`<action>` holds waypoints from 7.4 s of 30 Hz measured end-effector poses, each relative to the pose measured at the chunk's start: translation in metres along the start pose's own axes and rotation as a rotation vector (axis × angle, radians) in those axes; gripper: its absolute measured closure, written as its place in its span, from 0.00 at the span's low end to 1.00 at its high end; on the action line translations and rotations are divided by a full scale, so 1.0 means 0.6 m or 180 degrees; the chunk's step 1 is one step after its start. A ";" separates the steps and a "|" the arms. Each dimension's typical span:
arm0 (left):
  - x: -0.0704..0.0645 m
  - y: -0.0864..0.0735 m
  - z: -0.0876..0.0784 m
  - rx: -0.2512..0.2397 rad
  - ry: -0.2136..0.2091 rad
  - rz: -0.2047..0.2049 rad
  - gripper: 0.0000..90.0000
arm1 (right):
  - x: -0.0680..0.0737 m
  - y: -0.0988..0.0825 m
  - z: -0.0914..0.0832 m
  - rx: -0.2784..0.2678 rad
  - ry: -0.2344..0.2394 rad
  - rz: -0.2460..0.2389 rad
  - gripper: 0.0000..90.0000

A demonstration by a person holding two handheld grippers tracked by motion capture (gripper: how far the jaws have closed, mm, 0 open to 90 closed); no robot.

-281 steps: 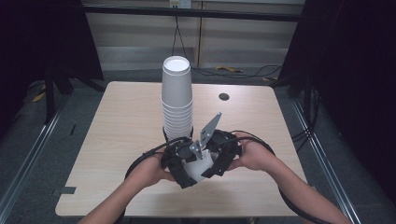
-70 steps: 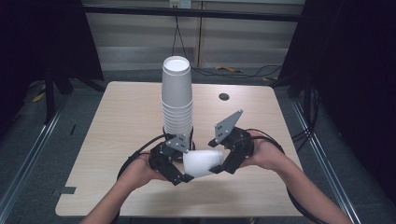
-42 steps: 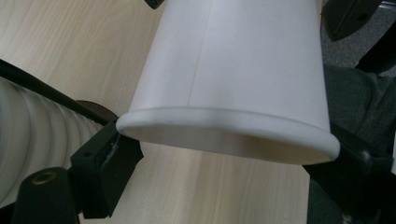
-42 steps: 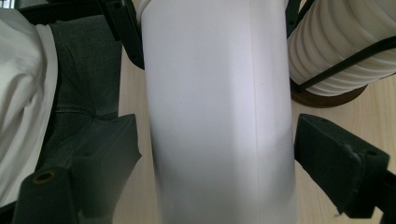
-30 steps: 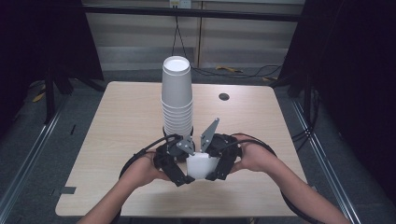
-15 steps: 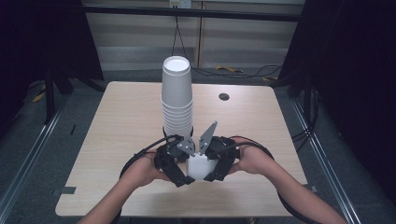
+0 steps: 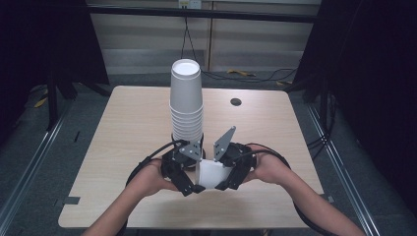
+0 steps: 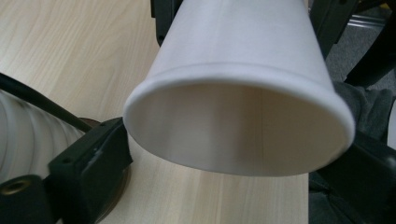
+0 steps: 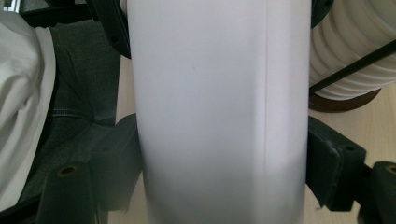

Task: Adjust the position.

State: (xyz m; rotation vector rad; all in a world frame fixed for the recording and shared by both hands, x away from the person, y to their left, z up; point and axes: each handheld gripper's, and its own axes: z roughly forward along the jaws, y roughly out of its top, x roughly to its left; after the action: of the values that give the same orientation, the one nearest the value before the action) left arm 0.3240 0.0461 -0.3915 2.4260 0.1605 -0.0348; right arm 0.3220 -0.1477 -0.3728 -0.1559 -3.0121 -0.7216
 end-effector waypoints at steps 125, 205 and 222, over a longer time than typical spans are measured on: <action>-0.006 -0.042 -0.028 0.0333 0.0089 -0.0231 0.13 | -0.024 -0.200 0.091 -0.1070 -0.0970 0.1009 0.14; -0.015 -0.016 0.005 0.1131 0.0156 0.0060 0.08 | -0.032 -0.225 0.131 -0.1057 -0.1102 0.1186 0.15; -0.011 -0.024 0.008 0.0933 0.0055 0.0073 0.07 | -0.032 -0.225 0.131 -0.1058 -0.1096 0.1184 0.15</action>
State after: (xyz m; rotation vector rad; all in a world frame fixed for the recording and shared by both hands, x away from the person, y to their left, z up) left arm 0.3158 0.0533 -0.4041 2.7210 0.1434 -0.0287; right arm 0.3252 -0.2334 -0.5048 -0.9092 -2.9885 -1.2483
